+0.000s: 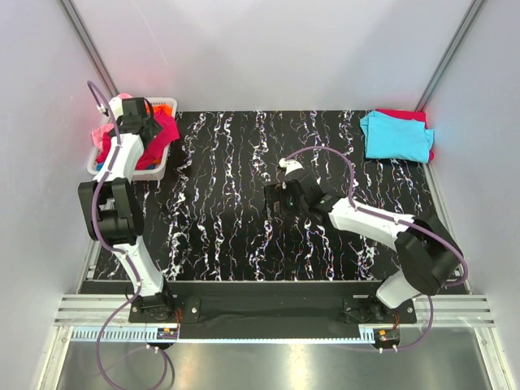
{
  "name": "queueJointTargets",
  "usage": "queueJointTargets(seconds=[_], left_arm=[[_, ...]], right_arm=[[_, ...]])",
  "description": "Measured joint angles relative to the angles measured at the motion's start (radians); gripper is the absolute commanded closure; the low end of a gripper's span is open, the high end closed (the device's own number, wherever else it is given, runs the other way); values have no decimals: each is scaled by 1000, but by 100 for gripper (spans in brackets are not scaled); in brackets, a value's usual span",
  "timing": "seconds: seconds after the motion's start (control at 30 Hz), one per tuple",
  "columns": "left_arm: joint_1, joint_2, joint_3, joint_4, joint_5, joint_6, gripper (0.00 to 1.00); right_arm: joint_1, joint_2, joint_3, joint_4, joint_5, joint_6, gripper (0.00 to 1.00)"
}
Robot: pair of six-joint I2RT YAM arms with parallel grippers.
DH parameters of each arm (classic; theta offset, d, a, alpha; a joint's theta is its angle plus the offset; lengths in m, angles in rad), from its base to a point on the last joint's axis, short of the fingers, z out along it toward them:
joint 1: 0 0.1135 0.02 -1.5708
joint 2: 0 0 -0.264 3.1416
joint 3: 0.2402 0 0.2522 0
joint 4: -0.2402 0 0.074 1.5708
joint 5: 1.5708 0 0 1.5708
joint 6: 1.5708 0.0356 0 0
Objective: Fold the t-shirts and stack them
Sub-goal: Grab the tshirt from the pile
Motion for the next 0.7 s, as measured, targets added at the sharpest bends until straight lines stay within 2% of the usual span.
queueJointTargets(seconds=[0.23, 0.4, 0.5, 0.7], left_arm=[[12, 59, 18, -22, -70, -55, 19], [19, 137, 55, -22, -65, -89, 37], [22, 163, 64, -23, -62, -100, 42], [24, 166, 64, -21, -62, -105, 46]], right_arm=[[0, 18, 4, 2, -2, -7, 0], [0, 20, 4, 2, -2, -8, 0], [0, 30, 7, 2, -2, -10, 0], [0, 61, 17, 2, -2, -10, 0]])
